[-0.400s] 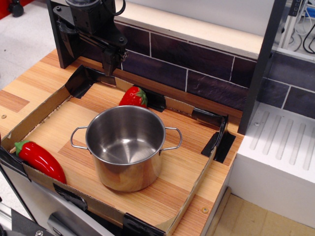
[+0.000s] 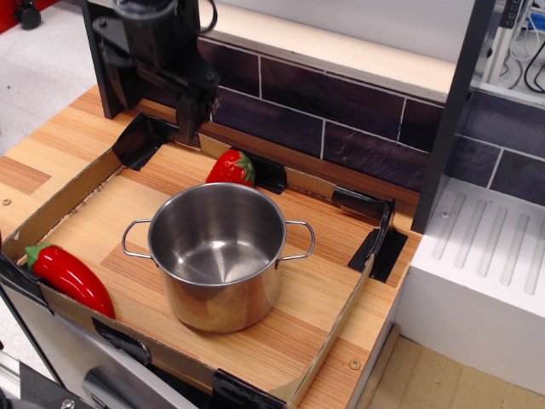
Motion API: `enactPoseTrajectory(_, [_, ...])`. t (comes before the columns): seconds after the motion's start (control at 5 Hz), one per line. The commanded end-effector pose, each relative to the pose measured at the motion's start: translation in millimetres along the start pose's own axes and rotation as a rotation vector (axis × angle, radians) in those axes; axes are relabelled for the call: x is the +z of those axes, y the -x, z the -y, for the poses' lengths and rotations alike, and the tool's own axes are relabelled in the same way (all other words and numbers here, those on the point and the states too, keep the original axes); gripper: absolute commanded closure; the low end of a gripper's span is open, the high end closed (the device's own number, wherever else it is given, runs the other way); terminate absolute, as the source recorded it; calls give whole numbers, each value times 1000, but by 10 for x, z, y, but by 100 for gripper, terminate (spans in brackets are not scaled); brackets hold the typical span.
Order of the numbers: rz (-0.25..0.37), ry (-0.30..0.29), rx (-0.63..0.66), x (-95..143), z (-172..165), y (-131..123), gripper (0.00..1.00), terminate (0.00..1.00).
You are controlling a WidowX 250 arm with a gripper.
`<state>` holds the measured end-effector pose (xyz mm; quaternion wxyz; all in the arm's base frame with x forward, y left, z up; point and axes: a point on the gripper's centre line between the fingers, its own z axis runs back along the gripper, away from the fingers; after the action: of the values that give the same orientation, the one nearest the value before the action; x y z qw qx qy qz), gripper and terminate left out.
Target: Topple metal pot
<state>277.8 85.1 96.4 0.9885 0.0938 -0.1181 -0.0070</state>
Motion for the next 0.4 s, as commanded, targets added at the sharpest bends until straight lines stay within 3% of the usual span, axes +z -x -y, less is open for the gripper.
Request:
enactPoseTrajectory(0.0, [140,-63,-75,438,322,-81,0,0])
enactPoseTrajectory(0.2, [219,-78,-161,607,607,16,0,0])
